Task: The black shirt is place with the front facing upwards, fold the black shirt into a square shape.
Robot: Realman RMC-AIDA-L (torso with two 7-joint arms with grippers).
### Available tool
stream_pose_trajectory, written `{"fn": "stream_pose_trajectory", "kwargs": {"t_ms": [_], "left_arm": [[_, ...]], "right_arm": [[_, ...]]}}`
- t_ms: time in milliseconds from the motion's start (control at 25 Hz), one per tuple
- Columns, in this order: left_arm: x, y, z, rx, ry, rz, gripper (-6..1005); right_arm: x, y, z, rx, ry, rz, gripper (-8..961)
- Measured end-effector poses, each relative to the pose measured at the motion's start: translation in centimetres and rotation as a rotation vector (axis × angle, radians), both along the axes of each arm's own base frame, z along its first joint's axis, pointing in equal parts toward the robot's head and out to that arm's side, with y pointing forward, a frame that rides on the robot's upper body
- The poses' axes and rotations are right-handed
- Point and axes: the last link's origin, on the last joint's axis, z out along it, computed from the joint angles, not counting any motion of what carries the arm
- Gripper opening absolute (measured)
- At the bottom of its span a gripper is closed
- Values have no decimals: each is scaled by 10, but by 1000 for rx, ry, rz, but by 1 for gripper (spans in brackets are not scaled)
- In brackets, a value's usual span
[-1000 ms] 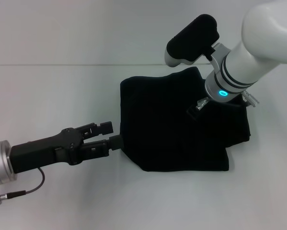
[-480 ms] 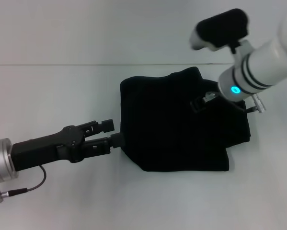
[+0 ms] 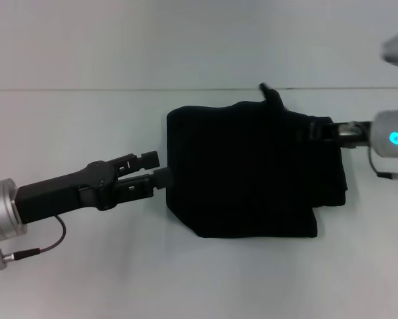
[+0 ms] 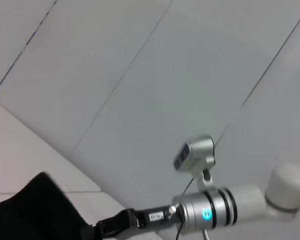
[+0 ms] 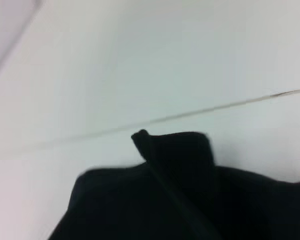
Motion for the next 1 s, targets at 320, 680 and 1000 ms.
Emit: {"fn": "stream_pose_trajectory", "kwargs": {"t_ms": [320, 680, 1000], "left_arm": [[4, -1, -8, -27, -32, 11, 886], [5, -4, -15, -46, -53, 27, 885], [5, -3, -16, -50, -54, 39, 885]], "right_arm": [[55, -23, 2, 133, 258, -125, 26], [81, -36, 1, 208, 327, -212, 24], [90, -45, -2, 223, 325, -214, 31]]}}
